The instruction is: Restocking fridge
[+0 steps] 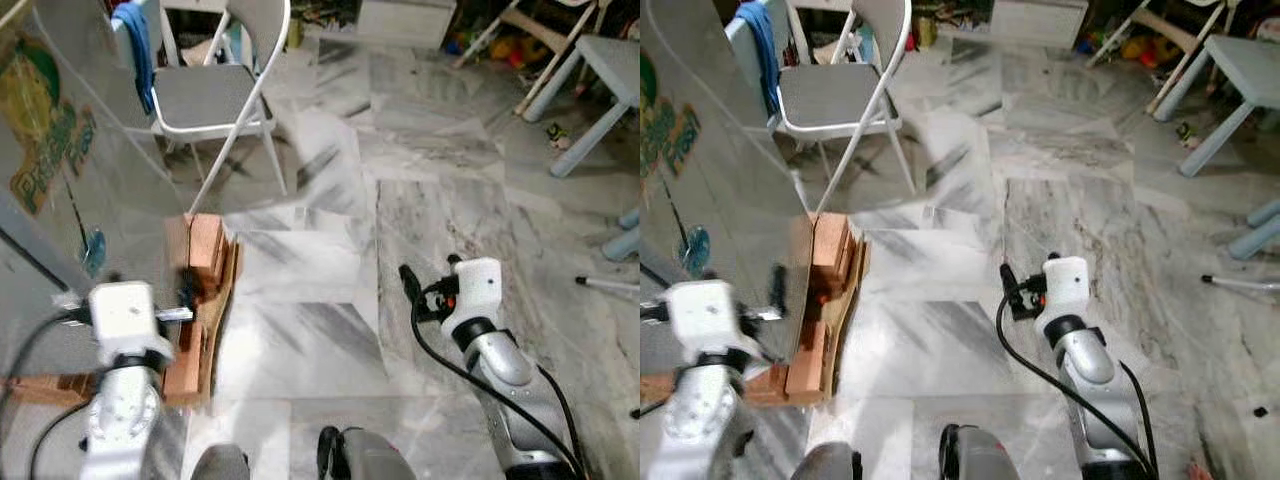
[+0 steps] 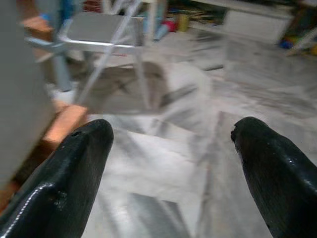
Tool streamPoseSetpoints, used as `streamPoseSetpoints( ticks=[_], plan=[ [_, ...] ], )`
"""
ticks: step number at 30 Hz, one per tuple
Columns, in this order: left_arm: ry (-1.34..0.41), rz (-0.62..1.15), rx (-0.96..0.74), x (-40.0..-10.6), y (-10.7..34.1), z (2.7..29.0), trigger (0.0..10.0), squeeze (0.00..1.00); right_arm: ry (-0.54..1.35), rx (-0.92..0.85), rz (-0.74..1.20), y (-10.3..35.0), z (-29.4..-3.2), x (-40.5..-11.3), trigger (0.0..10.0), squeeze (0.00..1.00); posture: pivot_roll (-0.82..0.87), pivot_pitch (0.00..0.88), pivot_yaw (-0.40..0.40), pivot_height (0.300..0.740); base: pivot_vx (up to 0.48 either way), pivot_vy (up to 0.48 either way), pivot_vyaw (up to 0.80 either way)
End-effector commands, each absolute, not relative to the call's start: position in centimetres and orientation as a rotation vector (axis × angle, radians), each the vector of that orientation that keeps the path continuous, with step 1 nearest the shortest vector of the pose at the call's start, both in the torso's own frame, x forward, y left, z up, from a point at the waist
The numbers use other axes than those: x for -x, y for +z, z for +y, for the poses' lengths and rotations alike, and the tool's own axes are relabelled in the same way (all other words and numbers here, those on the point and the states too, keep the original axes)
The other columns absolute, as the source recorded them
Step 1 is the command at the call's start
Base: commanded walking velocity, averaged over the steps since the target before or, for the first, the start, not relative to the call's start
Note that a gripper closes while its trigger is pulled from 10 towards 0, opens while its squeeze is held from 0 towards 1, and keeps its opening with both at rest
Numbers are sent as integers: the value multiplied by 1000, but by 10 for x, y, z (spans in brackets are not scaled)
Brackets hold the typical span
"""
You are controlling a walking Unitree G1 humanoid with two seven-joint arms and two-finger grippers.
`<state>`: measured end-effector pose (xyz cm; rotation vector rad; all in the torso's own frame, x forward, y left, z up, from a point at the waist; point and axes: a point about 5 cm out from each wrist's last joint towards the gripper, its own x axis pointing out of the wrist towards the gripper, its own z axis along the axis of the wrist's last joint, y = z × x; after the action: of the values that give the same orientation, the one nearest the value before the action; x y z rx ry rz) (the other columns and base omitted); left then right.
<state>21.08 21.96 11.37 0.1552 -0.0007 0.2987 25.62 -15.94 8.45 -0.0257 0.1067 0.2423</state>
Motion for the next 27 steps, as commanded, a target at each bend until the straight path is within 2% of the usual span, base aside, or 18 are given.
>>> streamPoseSetpoints(
  ticks=[1, 7, 21, 27],
  plan=[
    [317, 22, -166, -211, 109, 221, 10000, 0, 251, 34, 112, 84, -162, -254, 10000, 0, 138, 139, -74, 740, 0, 0, 0],
    [332, 33, -127, -212, 108, 222, 10000, 0, 269, 41, 104, 87, -160, -254, 10000, 0, 139, 139, -70, 740, 0, 0, 87],
    [305, 38, -116, -216, 107, 218, 10000, 0, 288, 49, 88, 91, -158, -254, 10000, 0, 134, 141, -75, 740, 0, 0, 787],
    [280, 48, -116, -216, 105, 218, 10000, 0, 249, 55, 94, 90, -163, -254, 10000, 0, 134, 143, -75, 740, 0, 379, 0]
  ],
)
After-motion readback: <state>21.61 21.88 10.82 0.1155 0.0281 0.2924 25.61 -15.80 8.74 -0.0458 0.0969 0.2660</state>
